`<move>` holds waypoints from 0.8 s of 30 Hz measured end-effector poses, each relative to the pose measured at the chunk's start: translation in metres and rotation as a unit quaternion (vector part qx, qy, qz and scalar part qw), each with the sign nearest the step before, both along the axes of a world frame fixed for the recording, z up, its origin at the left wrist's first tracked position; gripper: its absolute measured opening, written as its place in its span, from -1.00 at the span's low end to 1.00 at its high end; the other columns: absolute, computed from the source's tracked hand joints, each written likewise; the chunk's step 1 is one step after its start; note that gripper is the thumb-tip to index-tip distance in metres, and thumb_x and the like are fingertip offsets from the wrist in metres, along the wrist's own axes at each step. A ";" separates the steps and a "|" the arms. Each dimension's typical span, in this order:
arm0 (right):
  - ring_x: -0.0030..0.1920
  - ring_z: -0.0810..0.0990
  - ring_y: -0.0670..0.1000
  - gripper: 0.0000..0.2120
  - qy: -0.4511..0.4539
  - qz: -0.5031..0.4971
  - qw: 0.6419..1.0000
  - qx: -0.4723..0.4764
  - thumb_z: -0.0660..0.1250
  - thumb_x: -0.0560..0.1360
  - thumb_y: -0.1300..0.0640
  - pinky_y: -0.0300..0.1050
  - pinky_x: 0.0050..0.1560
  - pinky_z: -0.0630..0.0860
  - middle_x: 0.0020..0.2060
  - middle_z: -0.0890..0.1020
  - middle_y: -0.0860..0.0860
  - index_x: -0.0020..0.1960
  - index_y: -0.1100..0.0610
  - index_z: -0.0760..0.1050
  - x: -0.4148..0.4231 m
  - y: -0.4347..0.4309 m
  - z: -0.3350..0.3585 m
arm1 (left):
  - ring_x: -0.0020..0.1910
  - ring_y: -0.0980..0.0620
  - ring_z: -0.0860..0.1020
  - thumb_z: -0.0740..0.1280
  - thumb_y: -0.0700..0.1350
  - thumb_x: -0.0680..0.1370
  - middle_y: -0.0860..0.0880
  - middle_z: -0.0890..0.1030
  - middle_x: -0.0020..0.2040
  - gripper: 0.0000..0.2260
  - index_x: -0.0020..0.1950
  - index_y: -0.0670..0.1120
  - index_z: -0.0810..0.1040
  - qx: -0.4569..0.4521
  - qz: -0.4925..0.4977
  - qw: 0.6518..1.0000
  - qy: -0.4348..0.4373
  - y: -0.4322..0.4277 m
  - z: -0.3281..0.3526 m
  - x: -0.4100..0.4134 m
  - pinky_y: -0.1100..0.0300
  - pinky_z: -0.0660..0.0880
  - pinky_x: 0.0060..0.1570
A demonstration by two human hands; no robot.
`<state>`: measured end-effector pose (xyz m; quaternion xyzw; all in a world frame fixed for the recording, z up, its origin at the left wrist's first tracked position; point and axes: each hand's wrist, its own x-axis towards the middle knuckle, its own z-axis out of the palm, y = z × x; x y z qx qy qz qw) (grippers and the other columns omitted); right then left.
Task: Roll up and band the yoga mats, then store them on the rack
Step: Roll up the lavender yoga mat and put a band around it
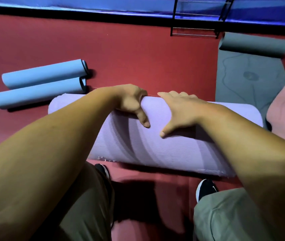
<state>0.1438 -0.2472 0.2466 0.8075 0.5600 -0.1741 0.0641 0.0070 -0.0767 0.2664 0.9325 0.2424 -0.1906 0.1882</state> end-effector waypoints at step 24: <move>0.01 0.68 -0.10 -0.32 0.195 -0.067 0.978 0.001 0.65 0.15 -0.39 0.05 0.15 0.63 0.02 0.69 -0.20 0.16 -0.16 0.56 0.011 0.003 0.003 | -0.01 -0.07 0.52 0.60 0.54 -0.02 0.07 0.54 0.09 -0.02 0.19 0.07 0.34 0.164 -0.115 0.979 0.036 -0.020 -0.004 -0.002 0.01 0.49 -0.04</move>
